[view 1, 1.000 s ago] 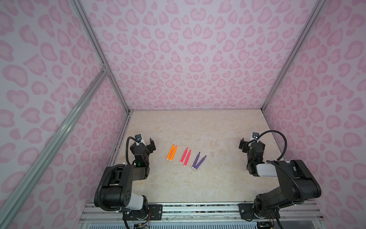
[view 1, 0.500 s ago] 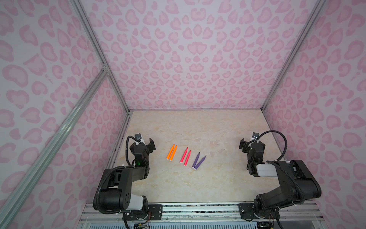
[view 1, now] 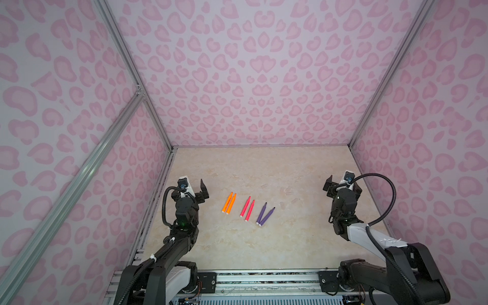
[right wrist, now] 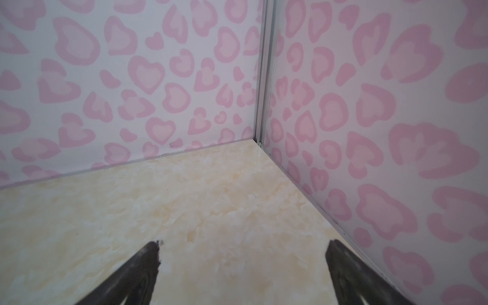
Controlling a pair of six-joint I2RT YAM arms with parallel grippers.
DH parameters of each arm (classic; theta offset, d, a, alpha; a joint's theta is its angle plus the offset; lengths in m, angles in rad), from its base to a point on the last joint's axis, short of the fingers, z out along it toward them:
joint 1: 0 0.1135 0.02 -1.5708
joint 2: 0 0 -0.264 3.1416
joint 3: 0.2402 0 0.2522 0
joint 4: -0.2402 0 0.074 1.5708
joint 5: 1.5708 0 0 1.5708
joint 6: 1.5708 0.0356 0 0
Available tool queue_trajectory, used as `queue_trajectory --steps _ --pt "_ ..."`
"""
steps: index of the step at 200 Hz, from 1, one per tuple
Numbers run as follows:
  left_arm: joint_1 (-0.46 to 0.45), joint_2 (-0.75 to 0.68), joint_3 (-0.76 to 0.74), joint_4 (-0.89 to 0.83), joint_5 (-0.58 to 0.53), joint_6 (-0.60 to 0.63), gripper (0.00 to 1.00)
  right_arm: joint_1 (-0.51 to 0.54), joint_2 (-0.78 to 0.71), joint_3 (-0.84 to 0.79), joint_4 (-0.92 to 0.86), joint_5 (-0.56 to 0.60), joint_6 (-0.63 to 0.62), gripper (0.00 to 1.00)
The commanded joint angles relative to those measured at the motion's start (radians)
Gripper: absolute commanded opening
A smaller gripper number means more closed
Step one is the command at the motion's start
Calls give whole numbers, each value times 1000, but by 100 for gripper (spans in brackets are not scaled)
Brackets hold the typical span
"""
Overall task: Insert the pens into the pen caps
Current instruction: 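Raise both grippers from the rest pose and open them, then reach the left gripper down over the purple markers while the right arm lifts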
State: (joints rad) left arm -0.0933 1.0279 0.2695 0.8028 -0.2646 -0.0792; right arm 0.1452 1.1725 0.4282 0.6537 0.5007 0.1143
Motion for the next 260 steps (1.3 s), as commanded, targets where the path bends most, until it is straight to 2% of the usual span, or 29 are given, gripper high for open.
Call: queue_trajectory --steps 1,6,11,21,33,47,60,75,85,101,111,133,152,161,180,204,233,260 --pt "-2 -102 -1 -20 127 -66 98 -1 -57 161 -608 187 420 99" --pt "-2 -131 -4 -21 170 -72 98 -12 -66 207 -761 210 542 99" --pt "-2 -157 -9 -20 217 -79 98 -28 -78 248 -867 178 595 100" --pt "-1 -214 6 -83 278 -124 98 -57 -104 285 -942 55 582 100" --pt "-2 -306 44 -205 339 -182 98 -84 -141 286 -954 -37 594 99" --pt "-2 -409 102 -380 369 -233 98 -113 -198 246 -863 -231 553 99" --pt "-1 -492 132 -520 320 -277 98 -114 -257 184 -740 -382 523 99" --pt "0 -575 107 -511 464 -236 97 -89 -321 111 -626 -470 547 100" --pt "1 -600 131 -558 495 -250 98 -63 -348 85 -588 -481 560 99" --pt "1 -591 182 -696 427 -352 98 17 -360 104 -615 -430 556 100" --pt "0 -574 201 -744 435 -379 98 59 -341 148 -678 -411 555 100" --pt "0 -527 199 -769 505 -422 100 159 -283 219 -799 -367 592 83" --pt "-16 -484 164 -727 658 -465 83 237 -249 193 -778 -333 630 80" --pt "-45 -464 152 -734 677 -469 80 266 -223 185 -763 -319 644 77" --pt "-155 -432 126 -778 612 -441 78 286 -149 197 -757 -315 661 72" --pt "-354 -332 128 -818 480 -398 73 284 -68 221 -762 -320 671 65" --pt "-595 -106 199 -830 292 -353 68 286 -10 241 -783 -331 678 60" --pt "-760 166 358 -887 148 -324 60 280 15 229 -793 -292 695 53"
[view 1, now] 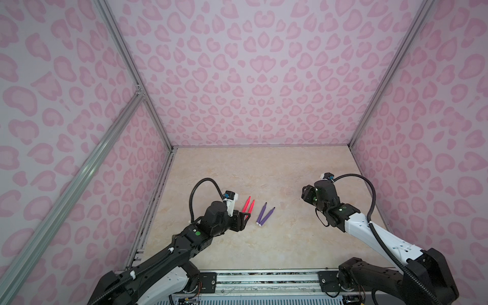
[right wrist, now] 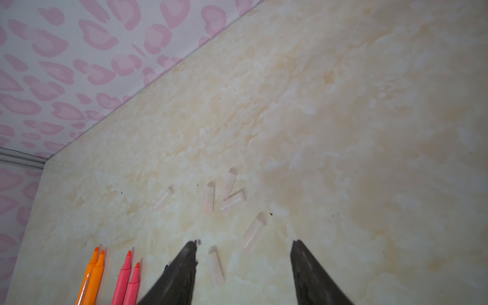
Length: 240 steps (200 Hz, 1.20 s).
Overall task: Insert the pens into the pen caps
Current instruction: 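Reach the left gripper down over the purple markers while the right arm lifts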
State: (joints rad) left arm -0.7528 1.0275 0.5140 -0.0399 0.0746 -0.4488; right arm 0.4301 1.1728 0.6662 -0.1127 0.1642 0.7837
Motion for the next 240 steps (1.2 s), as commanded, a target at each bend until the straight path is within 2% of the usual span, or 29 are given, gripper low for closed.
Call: queue_trajectory --steps 1,26,69,139,240 --pt "-104 176 120 -47 -196 47 60 -6 14 -10 -27 47 26 53" --pt "-187 386 256 -101 -248 70 56 -36 0 -34 -30 67 21 53" --pt "-201 595 412 -172 -224 91 53 -127 -22 -78 1 12 12 52" --pt "-201 736 567 -288 -213 122 49 -140 -5 -68 -6 15 -5 51" --pt "-201 866 657 -328 -177 129 44 -141 -14 -71 -17 16 -14 49"
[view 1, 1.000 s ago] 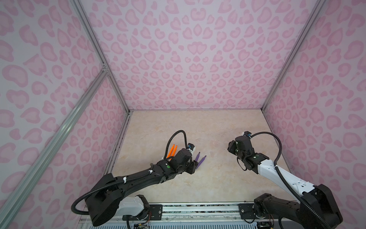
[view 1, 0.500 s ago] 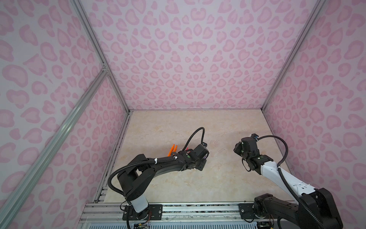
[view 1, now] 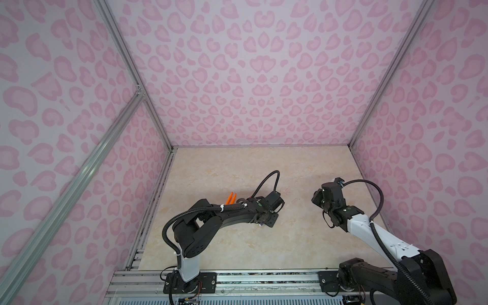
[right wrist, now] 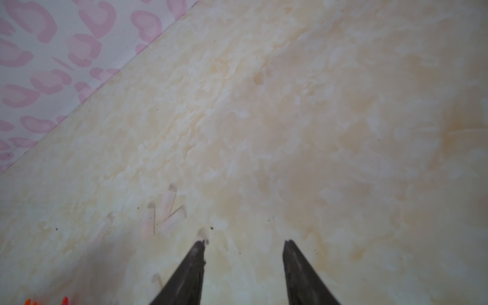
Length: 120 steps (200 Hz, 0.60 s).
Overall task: Insert the pens into the pen caps
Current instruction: 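Reach the left gripper down over the purple markers while the right arm lifts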
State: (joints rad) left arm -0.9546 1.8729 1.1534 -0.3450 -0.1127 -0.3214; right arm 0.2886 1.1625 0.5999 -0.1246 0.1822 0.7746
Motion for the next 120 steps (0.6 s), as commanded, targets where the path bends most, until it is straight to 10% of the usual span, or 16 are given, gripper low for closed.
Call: queue_trajectory --steps 1,120 --pt "0 21 18 -23 11 2 44 1 -4 -4 -5 -2 -5 49" --pt "0 67 47 -78 19 13 33 1 -15 0 -17 -7 0 46"
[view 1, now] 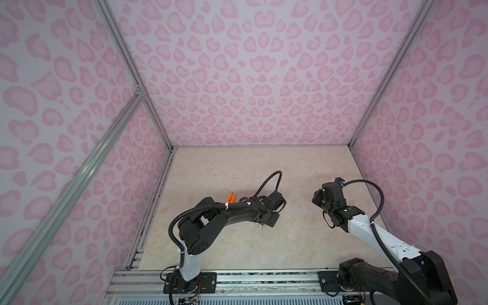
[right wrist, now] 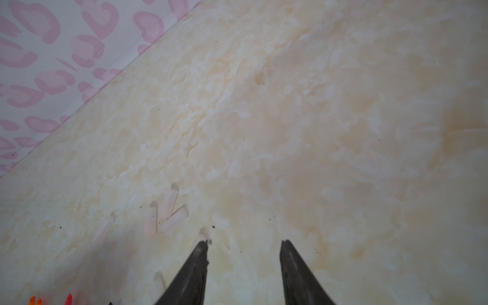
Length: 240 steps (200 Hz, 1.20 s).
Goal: Insert the pens into the pen caps
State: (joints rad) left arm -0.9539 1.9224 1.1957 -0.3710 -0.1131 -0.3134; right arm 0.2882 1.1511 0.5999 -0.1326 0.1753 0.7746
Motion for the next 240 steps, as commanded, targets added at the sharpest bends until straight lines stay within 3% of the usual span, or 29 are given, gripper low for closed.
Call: queue_trajectory --steps 1,182,240 --pt "0 18 3 -52 20 5 33 1 -3 0 -9 0 0 46" --pt "-14 -31 -31 -103 18 7 35 2 1 -2 -1 -10 9 45" --pt "-14 0 -12 -97 13 14 29 1 -4 -3 -7 -17 9 45"
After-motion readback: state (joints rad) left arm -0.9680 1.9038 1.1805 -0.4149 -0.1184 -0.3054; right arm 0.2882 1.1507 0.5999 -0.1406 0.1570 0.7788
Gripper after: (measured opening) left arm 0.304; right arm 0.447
